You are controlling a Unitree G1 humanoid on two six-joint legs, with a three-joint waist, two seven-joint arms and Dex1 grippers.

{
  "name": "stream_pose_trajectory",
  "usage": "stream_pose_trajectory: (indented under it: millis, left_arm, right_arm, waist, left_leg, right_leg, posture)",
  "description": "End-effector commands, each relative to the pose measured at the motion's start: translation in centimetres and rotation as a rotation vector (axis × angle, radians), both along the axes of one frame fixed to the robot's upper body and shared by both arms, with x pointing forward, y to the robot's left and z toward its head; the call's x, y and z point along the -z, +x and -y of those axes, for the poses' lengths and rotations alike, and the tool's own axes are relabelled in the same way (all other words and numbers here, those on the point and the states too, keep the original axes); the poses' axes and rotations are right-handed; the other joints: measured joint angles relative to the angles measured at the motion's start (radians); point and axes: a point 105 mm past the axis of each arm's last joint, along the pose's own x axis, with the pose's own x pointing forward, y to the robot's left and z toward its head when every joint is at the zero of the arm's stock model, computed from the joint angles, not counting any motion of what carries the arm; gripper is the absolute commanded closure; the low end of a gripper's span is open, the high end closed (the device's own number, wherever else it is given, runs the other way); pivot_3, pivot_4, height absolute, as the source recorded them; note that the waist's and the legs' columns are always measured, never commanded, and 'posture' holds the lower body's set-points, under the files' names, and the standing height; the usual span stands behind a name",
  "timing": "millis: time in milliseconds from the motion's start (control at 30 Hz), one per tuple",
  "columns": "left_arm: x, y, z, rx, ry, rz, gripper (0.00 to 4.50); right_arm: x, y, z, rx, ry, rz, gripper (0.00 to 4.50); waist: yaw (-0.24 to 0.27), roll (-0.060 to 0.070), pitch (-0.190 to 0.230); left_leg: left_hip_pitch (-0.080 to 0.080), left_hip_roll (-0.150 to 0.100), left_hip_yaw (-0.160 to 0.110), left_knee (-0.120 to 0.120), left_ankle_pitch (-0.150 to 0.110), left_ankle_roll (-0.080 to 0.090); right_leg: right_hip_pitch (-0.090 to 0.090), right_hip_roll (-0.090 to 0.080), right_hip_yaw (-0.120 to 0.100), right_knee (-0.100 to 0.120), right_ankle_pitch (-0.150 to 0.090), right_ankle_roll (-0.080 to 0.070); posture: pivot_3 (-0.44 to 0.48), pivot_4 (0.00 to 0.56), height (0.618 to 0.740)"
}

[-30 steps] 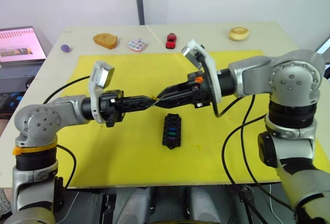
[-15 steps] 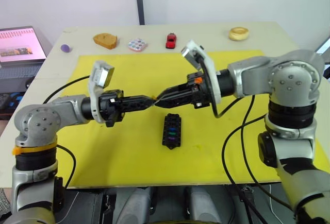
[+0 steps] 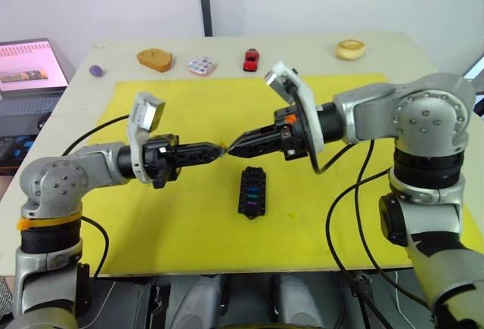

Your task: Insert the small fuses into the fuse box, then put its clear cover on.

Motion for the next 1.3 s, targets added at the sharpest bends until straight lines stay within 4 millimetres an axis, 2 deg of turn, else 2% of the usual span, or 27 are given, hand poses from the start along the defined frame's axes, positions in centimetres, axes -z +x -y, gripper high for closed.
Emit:
stream_pose_trajectory:
  millis: [33,267,600,667,700,1100,1200,1300]
  left_arm:
    - [-0.6,-0.4,0.1,0.013,-0.008,0.040,4.50]
    - [-0.9,-0.5,0.3,0.020,-0.022,0.043,4.50]
    - [-0.6,-0.6,0.6,0.028,-0.004,0.036,4.50]
    - [-0.6,-0.5,0.6,0.027,-0.005,0.035,4.50]
    - [-0.6,-0.5,0.6,0.028,-0.004,0.035,4.50]
    - [-0.3,-0.6,0.7,0.024,0.029,0.035,4.50]
    - [0.2,-0.3,0.6,0.001,0.072,0.041,3.63]
    - [0.2,-0.3,0.2,-0.005,0.104,0.068,2.24]
  right_arm:
    - [-1.0,-0.7,-0.4,-0.041,0.011,0.043,3.87]
    - [-0.4,-0.7,-0.4,-0.037,0.000,0.032,3.87]
    - [-1.1,-0.9,-0.6,-0.049,0.022,0.046,3.87]
    - [-1.1,-0.9,-0.6,-0.050,0.023,0.044,4.41]
    - [-1.1,-0.9,-0.6,-0.051,0.022,0.044,4.46]
    - [-1.3,-1.1,-0.8,-0.064,0.027,0.044,4.46]
    - [-1.2,-0.9,-0.7,-0.053,-0.001,0.053,4.50]
    - [-0.9,-0.6,-0.4,-0.029,-0.059,0.072,4.50]
  waist:
    - [-0.001,0.000,0.000]
    - [0.000,0.000,0.000]
    - [0.000,0.000,0.000]
    - [0.000,0.000,0.000]
    - [0.000,0.000,0.000]
    - [0.000,0.000,0.000]
    - [-0.001,0.000,0.000]
    - [-0.001,0.000,0.000]
  left_leg:
    - [0.000,0.000,0.000,0.000,0.000,0.000]
    - [0.000,0.000,0.000,0.000,0.000,0.000]
    - [0.000,0.000,0.000,0.000,0.000,0.000]
    - [0.000,0.000,0.000,0.000,0.000,0.000]
    - [0.000,0.000,0.000,0.000,0.000,0.000]
    - [0.000,0.000,0.000,0.000,0.000,0.000]
    - [0.000,0.000,0.000,0.000,0.000,0.000]
    - [0.000,0.000,0.000,-0.001,0.000,0.000]
  right_leg:
    - [0.000,0.000,0.000,0.000,0.000,0.000]
    - [0.000,0.000,0.000,0.000,0.000,0.000]
    - [0.000,0.000,0.000,0.000,0.000,0.000]
    - [0.000,0.000,0.000,0.000,0.000,0.000]
    - [0.000,0.000,0.000,0.000,0.000,0.000]
    - [0.000,0.000,0.000,0.000,0.000,0.000]
    - [0.000,0.000,0.000,0.000,0.000,0.000]
    - [0.000,0.000,0.000,0.000,0.000,0.000]
  posture:
    - [0.000,0.150,0.740]
    - [0.000,0.150,0.740]
    - [0.000,0.150,0.740]
    - [0.000,0.150,0.740]
    - [0.000,0.150,0.740]
    - [0.000,0.150,0.740]
    - [0.000,0.150,0.740]
    - [0.000,0.150,0.740]
